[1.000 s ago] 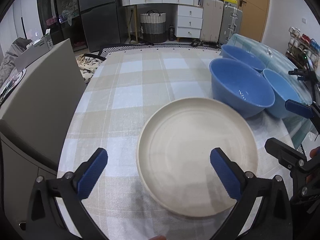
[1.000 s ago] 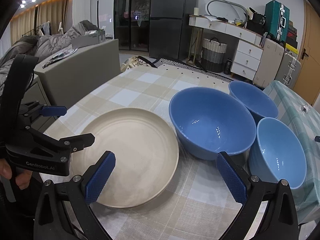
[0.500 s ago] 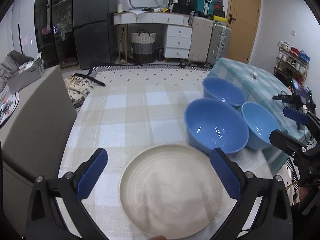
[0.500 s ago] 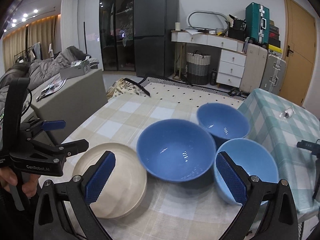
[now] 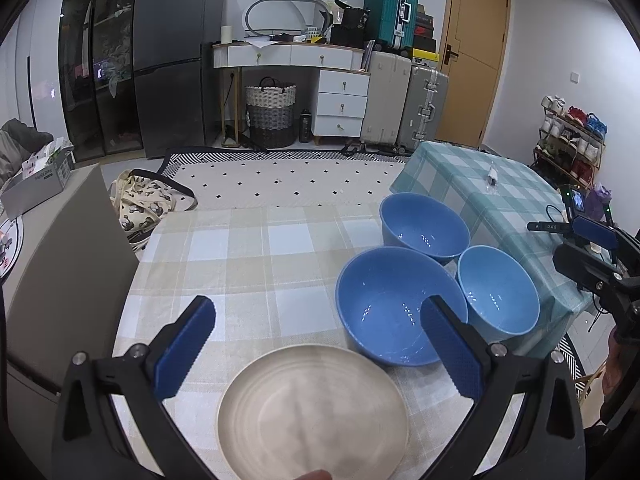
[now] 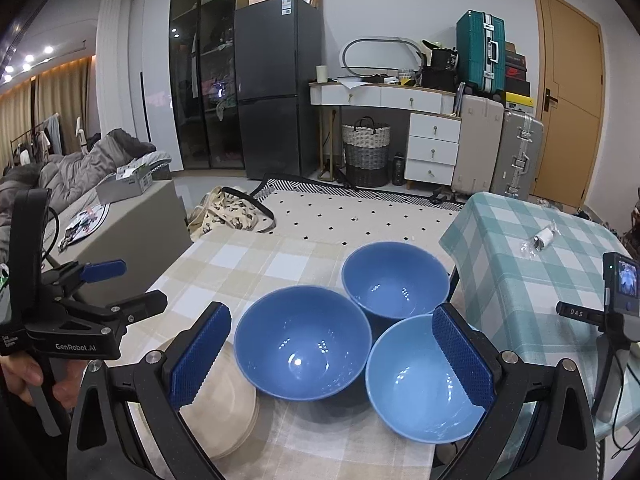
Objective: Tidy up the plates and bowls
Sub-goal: 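Move both tools to the rim of the large blue bowl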
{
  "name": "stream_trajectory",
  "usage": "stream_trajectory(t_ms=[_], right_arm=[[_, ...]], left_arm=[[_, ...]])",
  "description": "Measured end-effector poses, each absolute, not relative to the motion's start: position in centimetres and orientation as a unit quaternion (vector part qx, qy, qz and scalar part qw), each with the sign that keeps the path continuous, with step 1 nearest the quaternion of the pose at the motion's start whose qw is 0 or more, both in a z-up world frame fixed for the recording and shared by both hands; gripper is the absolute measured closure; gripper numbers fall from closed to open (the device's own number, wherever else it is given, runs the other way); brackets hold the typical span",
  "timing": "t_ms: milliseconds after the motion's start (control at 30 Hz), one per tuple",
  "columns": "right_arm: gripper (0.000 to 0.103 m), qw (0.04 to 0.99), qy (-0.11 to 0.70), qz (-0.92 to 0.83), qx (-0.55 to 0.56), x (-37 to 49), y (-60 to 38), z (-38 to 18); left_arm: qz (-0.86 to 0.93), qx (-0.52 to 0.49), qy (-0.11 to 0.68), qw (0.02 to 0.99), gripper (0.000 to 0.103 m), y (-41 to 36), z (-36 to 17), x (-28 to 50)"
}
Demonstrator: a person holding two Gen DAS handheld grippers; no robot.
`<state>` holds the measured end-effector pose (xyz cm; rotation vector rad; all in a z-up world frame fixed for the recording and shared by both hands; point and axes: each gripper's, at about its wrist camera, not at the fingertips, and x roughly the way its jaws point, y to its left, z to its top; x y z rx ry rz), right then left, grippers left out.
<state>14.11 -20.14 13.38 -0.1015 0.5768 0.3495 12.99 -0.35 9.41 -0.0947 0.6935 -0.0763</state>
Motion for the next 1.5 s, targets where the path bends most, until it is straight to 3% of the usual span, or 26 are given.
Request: stream_trajectory(t_ms=[733, 1500], right_arm=[[0.001, 0.945, 0.303, 0.123, 0.01, 21.9, -25.9, 15.5], [0.001, 0.934, 0.343, 0.09, 0.038, 28.7, -29.8, 13.2]], left_arm=[[-0.05, -0.033, 0.345, 0.937, 0.0, -3.0, 11.2, 19.9], [-0.063, -0.02, 0.381, 0.922, 0.0, -6.3, 9.3, 27.9]])
